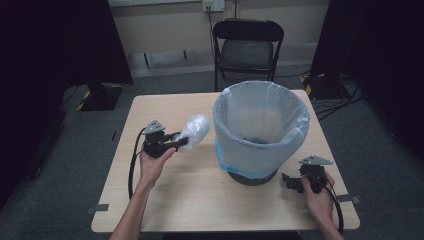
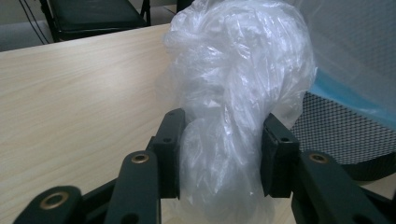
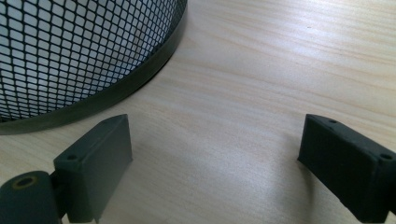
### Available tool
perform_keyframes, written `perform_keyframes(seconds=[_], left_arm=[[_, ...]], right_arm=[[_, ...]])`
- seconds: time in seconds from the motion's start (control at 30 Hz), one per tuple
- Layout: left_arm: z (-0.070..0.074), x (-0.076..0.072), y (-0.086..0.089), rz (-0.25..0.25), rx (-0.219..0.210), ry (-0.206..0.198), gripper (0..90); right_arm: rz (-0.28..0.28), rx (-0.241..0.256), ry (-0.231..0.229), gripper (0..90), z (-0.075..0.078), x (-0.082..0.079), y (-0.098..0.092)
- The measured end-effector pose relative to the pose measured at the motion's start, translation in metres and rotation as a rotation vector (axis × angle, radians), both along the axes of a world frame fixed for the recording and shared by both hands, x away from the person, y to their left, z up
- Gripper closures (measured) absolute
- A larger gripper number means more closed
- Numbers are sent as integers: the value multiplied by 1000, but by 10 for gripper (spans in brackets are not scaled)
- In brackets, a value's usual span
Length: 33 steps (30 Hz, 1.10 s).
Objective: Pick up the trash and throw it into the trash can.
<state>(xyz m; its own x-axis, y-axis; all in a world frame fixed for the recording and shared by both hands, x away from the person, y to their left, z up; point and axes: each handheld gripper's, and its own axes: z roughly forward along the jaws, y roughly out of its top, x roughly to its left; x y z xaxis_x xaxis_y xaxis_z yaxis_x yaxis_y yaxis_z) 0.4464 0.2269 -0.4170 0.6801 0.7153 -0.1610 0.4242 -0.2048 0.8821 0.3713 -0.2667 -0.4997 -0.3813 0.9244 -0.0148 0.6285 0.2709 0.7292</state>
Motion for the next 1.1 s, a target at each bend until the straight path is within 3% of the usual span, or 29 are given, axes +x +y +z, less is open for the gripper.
perform_keyframes(seconds=[0.23, 0.37, 0.53, 0.73, 0.83, 1.1], left_arm=[[18, -1, 1, -1, -48, -46, 586], [39, 0, 0, -3, -75, -90, 606], [56, 1, 1, -2, -98, -132, 684], [55, 5, 0, -33, -102, -127, 843], [56, 5, 1, -38, -118, -125, 863], [78, 4, -2, -58, -134, -164, 893]], right_arm=[[0, 0, 0, 86, 0, 0, 0], [0, 0, 0, 86, 0, 0, 0], [0, 0, 0, 86, 0, 0, 0], [0, 0, 0, 86, 0, 0, 0], [0, 0, 0, 86, 0, 0, 0], [0, 0, 0, 86, 0, 0, 0]])
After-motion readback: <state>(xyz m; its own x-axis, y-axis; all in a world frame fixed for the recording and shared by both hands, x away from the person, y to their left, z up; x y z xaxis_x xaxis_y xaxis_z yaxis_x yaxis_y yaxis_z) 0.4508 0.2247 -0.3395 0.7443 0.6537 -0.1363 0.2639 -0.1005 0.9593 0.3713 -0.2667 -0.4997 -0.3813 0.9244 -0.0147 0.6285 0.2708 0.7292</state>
